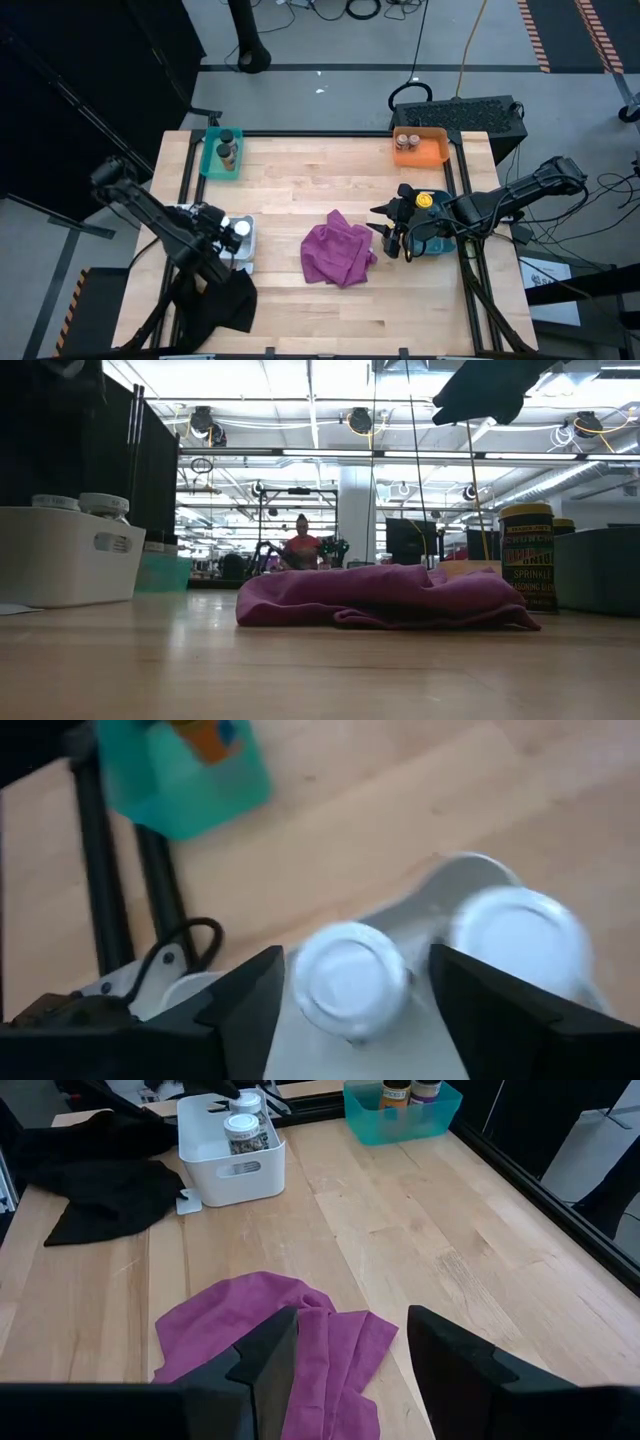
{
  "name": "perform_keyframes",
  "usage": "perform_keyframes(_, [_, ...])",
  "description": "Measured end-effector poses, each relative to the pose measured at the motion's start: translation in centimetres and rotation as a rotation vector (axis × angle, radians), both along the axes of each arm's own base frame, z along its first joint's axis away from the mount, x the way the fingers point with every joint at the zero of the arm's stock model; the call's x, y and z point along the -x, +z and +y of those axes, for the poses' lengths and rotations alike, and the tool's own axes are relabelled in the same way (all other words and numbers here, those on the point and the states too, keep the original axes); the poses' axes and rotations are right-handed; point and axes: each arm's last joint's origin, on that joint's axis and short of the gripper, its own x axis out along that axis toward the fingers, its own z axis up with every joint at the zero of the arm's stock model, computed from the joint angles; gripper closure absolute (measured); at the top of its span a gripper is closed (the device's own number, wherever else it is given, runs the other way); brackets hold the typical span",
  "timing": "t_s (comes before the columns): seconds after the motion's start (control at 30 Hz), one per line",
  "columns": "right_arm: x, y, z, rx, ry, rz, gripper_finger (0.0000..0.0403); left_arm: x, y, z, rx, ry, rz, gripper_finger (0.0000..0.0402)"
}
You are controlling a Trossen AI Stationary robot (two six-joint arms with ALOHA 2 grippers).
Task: Sort spices by type
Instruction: Put the white seasoning bottle into the white bin
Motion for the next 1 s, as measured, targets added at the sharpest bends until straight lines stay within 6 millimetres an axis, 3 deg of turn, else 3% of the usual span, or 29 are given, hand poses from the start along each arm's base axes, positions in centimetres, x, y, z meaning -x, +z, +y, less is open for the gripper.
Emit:
perform_keyframes(0.13, [0.0, 0.0, 0.0, 0.002, -0.003, -0.001, 0.0232, -0.3, 2.2, -0.4, 0.091, -0.105, -0.005, 0.0207])
perform_keyframes(0.33, [0.0, 0.0, 0.0, 0.002, -0.004, -0.001, 0.0232, 0.0, 3.7, 0.0, 0.147, -0.172, -0.048, 0.038])
perform_keyframes(0.5, [0.0, 0.0, 0.0, 0.002, -0.004, -0.001, 0.0232, 0.4, 3.7, 1.1, 0.167, -0.126, -0.044, 0.0397])
perform_keyframes(0.73, [0.0, 0.0, 0.0, 0.005, -0.002, 0.0, 0.0232, -0.4, 2.1, 2.3, 0.134, -0.037, 0.023, 0.0399])
perform_keyframes(1.0, [0.0, 0.0, 0.0, 0.009, 0.001, 0.001, 0.0232, -0.7, 0.6, 2.4, 0.13, -0.003, 0.101, 0.04])
